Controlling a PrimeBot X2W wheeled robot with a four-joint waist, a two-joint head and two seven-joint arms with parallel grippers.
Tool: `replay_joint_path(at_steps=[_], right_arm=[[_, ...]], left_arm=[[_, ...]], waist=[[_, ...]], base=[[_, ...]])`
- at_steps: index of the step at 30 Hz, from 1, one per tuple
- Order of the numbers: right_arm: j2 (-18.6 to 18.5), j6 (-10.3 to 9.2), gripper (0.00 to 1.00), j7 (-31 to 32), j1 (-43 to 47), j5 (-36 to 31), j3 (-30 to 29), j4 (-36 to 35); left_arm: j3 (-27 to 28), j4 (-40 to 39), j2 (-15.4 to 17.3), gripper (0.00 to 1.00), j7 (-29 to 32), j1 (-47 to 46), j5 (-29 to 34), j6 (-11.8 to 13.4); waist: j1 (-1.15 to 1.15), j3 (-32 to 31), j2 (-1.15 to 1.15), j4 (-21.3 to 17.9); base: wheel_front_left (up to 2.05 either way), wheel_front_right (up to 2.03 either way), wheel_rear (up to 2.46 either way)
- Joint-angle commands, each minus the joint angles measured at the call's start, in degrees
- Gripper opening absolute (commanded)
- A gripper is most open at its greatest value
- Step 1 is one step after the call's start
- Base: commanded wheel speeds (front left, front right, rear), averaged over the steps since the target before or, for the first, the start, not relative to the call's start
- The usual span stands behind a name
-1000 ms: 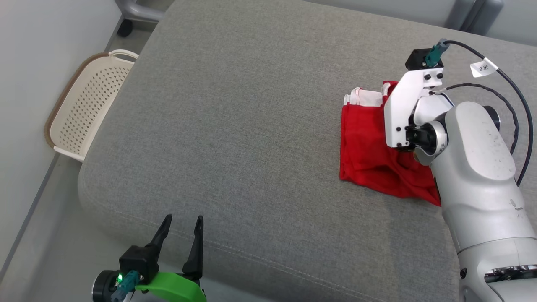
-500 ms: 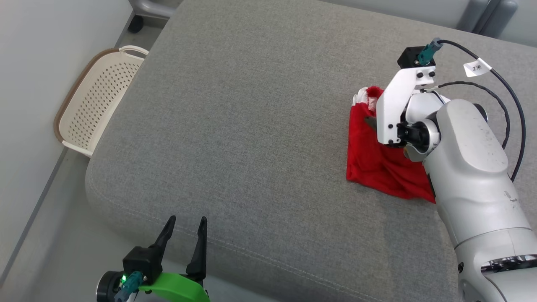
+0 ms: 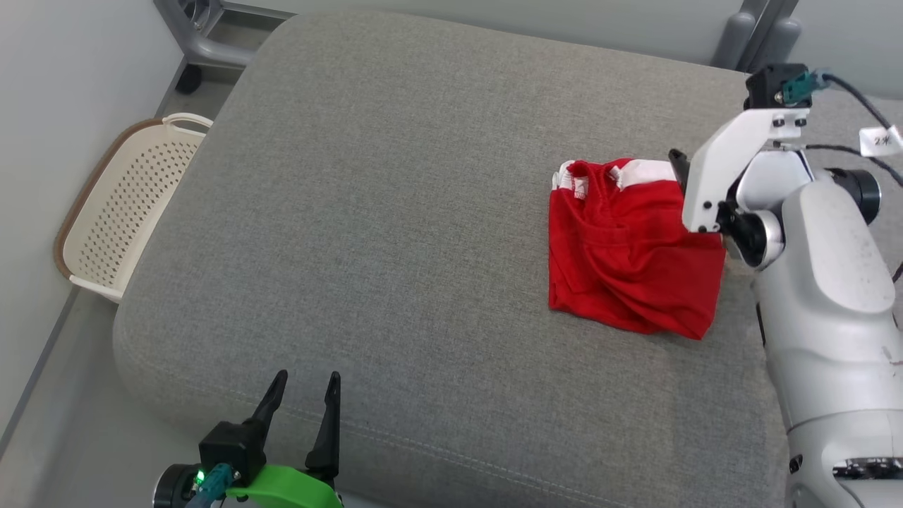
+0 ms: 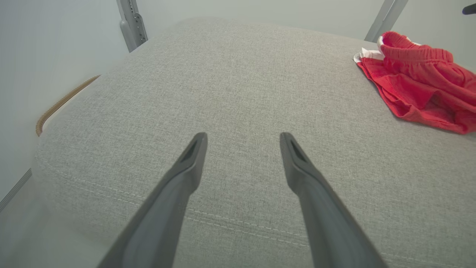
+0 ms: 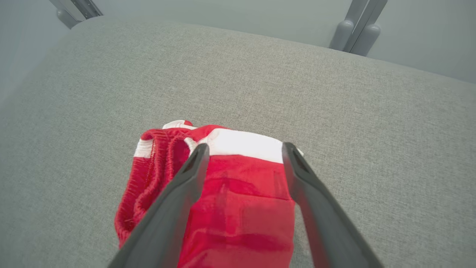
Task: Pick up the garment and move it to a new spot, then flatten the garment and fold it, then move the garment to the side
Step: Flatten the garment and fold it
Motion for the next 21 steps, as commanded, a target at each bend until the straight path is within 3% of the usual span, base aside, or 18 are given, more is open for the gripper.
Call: replay_joint_path(at_steps=[1, 2, 3, 5, 21], right_arm=[[0.1, -0.02, 1.0, -1.2, 1.4, -0.6, -0.4, -0.6], [0.1, -0.02, 1.0, -2.1, 2.4, -1.2, -0.6, -0.9], [0.2, -0.02, 0.71, -2.9, 3.6, -1.5, -0.7, -1.2], [0.3, -0.02, 0.0, -4.7, 5.4, -2.1, 0.0, -1.7], [0.2, -0.02, 0.0, -14.1, 10.5, -2.3, 9.4, 0.1]], left_arm=[[0.0, -0.1, 0.3, 1.0, 0.1, 0.4, -0.1, 0.2], [-0.1, -0.2, 0.3, 1.0, 0.1, 0.3, -0.1, 0.2], [-0.1, -0.3, 0.3, 1.0, 0.1, 0.2, -0.2, 0.2], [-0.2, -0.4, 0.3, 1.0, 0.1, 0.0, -0.2, 0.3], [-0.6, 0.3, -0.6, 1.0, -0.7, -2.1, -0.8, -0.1]], waist=[[0.0, 0.0, 0.0, -0.3], [0.0, 0.1, 0.0, -0.4], [0.0, 0.2, 0.0, -0.5], [0.0, 0.5, 0.0, -0.6], [0.0, 3.6, 0.0, 0.3]], base=[[0.0, 0.0, 0.0], [0.0, 0.0, 0.0], [0.0, 0.0, 0.0], [0.0, 0.0, 0.0], [0.0, 0.0, 0.0]])
